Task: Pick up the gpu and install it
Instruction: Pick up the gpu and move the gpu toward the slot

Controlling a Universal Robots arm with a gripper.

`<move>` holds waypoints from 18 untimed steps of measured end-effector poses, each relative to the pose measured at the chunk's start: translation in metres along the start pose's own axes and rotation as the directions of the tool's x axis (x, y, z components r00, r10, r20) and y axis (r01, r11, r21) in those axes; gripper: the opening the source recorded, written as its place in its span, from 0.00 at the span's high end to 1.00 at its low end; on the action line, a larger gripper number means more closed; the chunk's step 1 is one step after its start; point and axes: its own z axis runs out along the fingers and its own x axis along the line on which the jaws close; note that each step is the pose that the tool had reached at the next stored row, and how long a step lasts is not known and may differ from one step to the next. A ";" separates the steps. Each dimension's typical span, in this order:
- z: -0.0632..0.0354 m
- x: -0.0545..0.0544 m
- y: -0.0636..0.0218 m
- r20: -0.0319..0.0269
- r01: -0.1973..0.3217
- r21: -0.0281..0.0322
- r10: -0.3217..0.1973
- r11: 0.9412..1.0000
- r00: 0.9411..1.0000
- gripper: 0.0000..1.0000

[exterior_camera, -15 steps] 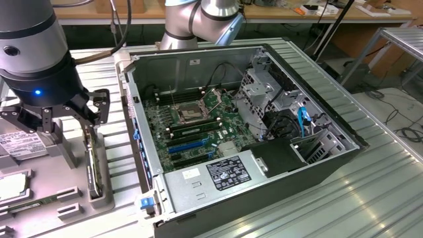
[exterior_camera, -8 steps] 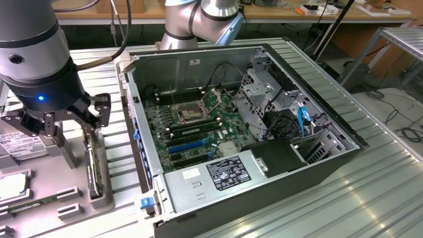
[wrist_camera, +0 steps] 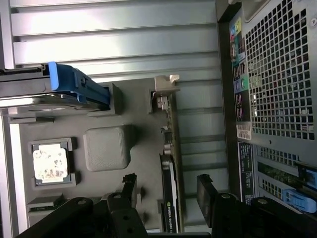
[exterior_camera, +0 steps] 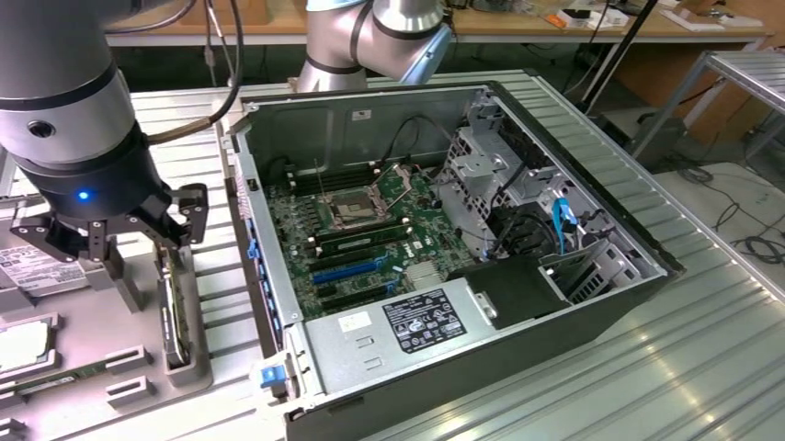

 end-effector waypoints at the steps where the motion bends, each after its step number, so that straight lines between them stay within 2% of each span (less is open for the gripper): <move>1: 0.0021 0.000 -0.0003 0.000 0.000 0.000 0.000 1.000 1.000 0.40; 7: 0.0068 0.000 -0.0067 0.000 0.001 0.000 -0.001 1.000 1.000 0.40; 18: 0.0073 -0.001 -0.0167 0.001 0.001 0.009 -0.001 1.000 1.000 0.40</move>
